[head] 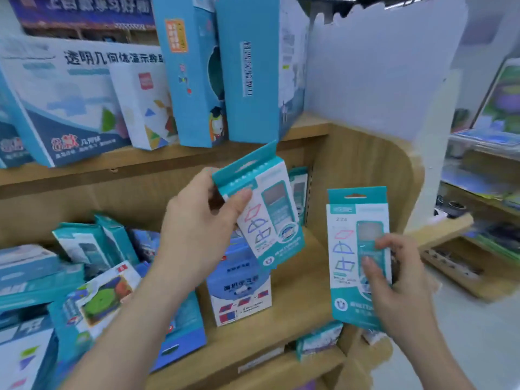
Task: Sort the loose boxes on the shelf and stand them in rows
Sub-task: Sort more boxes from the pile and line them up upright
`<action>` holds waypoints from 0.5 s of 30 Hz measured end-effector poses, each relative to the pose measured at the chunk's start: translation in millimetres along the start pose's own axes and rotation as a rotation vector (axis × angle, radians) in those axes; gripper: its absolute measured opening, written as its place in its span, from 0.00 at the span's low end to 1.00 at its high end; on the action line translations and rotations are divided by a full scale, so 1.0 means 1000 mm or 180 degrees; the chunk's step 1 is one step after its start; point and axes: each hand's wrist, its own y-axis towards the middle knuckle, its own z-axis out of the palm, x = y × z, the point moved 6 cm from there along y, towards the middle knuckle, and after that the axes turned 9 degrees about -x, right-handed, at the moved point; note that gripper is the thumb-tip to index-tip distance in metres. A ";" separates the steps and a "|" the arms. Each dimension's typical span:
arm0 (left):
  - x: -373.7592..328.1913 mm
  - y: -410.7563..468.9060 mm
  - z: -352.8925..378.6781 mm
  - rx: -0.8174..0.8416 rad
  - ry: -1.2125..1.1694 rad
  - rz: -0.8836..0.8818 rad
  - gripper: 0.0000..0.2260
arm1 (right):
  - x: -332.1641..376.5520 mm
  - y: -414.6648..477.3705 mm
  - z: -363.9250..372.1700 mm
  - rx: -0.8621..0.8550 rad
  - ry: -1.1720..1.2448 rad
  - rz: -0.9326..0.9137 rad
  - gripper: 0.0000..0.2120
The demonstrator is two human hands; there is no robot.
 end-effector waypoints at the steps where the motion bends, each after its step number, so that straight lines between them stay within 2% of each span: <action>1: 0.002 0.001 0.016 0.0058 0.0152 0.0033 0.05 | -0.009 0.000 -0.001 -0.0008 0.0085 0.0072 0.22; 6: 0.014 0.018 0.089 0.0114 0.0976 0.0104 0.06 | -0.038 0.005 0.006 0.0132 0.0256 0.0275 0.32; 10: 0.040 0.043 0.141 0.0130 0.1275 -0.0043 0.07 | -0.059 0.008 0.023 0.0345 0.0598 0.0478 0.27; 15: 0.080 0.070 0.193 0.0270 0.1420 -0.0470 0.09 | -0.086 0.017 0.050 0.0609 0.1009 0.1023 0.21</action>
